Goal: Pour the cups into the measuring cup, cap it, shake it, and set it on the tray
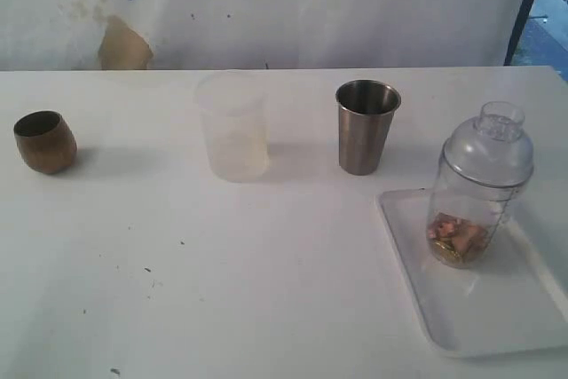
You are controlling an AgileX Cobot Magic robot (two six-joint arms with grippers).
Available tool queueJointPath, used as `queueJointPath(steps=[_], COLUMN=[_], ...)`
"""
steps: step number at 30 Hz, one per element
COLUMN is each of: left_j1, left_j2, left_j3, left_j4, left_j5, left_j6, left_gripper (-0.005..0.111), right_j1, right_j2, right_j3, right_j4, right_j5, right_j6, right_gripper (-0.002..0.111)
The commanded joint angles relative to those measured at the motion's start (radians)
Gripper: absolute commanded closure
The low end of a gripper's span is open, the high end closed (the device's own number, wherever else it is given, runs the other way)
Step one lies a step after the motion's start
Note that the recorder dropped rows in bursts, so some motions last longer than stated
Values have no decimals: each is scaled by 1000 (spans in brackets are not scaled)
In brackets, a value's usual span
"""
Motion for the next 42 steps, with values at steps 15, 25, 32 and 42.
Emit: queueJointPath(steps=[15,25,32,42], left_j1=[-1,-1,-1,-1], left_j2=[-5,-5,-5,-5], left_j3=[5,5,5,5], left_j4=[-2,-2,-2,-2], left_j5=[-12,-12,-12,-12], left_j6=[-2,-2,-2,-2], left_gripper=[107,107,107,107], right_j1=[0,0,0,0], right_j2=[-6,-6,-6,-6], right_j3=[4,4,4,4], right_j4=[0,0,0,0], right_j5=[34,34,34,34], right_j6=[-6,-6,-6,-6], right_gripper=[108,108,108,108])
